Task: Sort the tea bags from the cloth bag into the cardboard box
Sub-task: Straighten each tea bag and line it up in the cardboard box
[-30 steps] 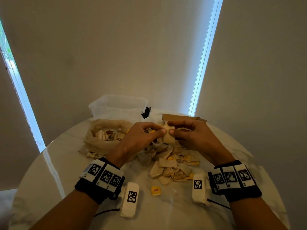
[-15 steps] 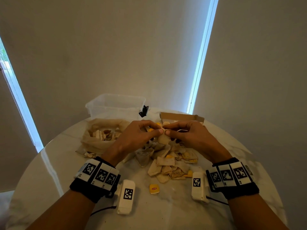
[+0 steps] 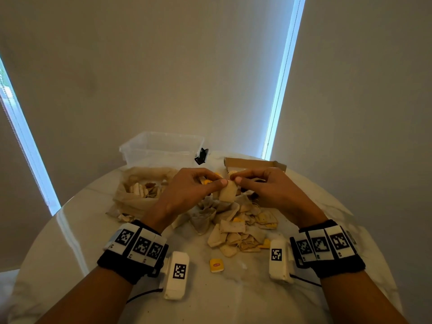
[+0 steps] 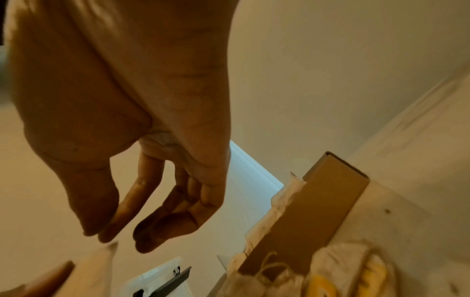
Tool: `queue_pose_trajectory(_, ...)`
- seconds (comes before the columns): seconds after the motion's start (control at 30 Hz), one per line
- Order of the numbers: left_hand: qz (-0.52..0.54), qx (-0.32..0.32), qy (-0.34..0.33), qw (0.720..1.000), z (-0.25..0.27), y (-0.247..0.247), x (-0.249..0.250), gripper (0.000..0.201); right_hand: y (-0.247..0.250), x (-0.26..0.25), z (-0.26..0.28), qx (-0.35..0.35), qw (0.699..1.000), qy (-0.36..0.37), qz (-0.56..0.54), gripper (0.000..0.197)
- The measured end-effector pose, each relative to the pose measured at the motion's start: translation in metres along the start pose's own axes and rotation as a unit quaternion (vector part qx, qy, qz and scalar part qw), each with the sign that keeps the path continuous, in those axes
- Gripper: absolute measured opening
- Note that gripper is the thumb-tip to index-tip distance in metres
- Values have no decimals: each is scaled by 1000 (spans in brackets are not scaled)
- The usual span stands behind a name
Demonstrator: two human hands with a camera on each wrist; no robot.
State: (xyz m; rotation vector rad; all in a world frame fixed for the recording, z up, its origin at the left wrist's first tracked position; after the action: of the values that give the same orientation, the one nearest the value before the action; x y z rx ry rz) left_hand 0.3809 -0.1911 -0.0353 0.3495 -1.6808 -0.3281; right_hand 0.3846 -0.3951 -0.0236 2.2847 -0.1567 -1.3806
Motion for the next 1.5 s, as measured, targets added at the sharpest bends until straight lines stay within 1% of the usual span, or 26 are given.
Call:
queue_pose_trajectory(0.07,-8,-3,3,1000,1,0,0,18,3,-8,-4,-4,1000,10,-3,14)
queue_pose_trajectory(0.1,-11,-5,4,1000,1,0,0,19,1,-15,-6,-22,1000,20,2,15)
queue_pose_trajectory(0.17,-15,-9,2,1000,0,0,-1,19,-8,-31,-11,-93,992,52,74,15)
queue_pose_trajectory(0.23,-14,-16,0,1000,-2,-1,-2,19,-17,-38,-19,-154,971,67,168,15)
queue_pose_trajectory(0.3,-4,-17,9,1000,-2,-1,-5,22,-19,-38,-29,-188,958,54,211,14)
queue_pose_trajectory(0.37,14,-7,19,1000,-3,2,-7,27,-13,-40,-43,-205,946,51,246,15)
queue_pose_trajectory(0.43,37,6,24,999,-4,6,-9,28,3,-43,-61,-184,940,61,282,15)
queue_pose_trajectory(0.5,60,16,31,998,-4,10,-11,24,24,-42,-80,-141,937,70,313,15)
queue_pose_trajectory(0.57,71,19,35,997,-3,12,-11,20,35,-33,-95,-118,932,72,336,15)
queue_pose_trajectory(0.63,71,19,33,997,-2,12,-9,15,31,-17,-104,-131,928,58,344,17)
queue_pose_trajectory(0.73,74,21,27,997,-1,13,-7,7,14,16,-105,-173,920,25,350,23)
queue_pose_trajectory(0.83,74,22,25,997,0,14,-6,10,-2,40,-103,-199,915,3,350,28)
queue_pose_trajectory(0.93,72,21,25,997,0,15,-6,13,-13,51,-102,-216,910,-9,354,32)
queue_pose_trajectory(1.0,76,17,25,997,1,14,-5,9,-17,57,-103,-215,911,-8,353,31)
queue_pose_trajectory(1.13,70,16,23,997,1,13,-5,10,-23,67,-106,-207,913,-2,352,27)
queue_pose_trajectory(1.27,67,17,30,997,1,14,-7,10,-23,70,-113,-178,913,18,368,23)
queue_pose_trajectory(1.37,63,19,36,997,1,14,-8,16,-22,71,-116,-160,903,32,399,24)
queue_pose_trajectory(1.5,68,14,35,997,2,12,-8,10,-19,70,-117,-143,884,49,441,17)
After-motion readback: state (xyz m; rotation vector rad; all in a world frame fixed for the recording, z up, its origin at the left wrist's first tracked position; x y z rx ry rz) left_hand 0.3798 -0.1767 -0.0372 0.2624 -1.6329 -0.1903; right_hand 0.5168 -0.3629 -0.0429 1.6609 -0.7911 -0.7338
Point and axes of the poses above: each hand's wrist, its own z-axis away from the middle knuckle, its own y-axis out of the back of the hand, x = y × z, the point moved 9 cm from there along -z, towards the middle knuckle, and after that the axes turned 12 degrees about y, right-handed, at the moved point
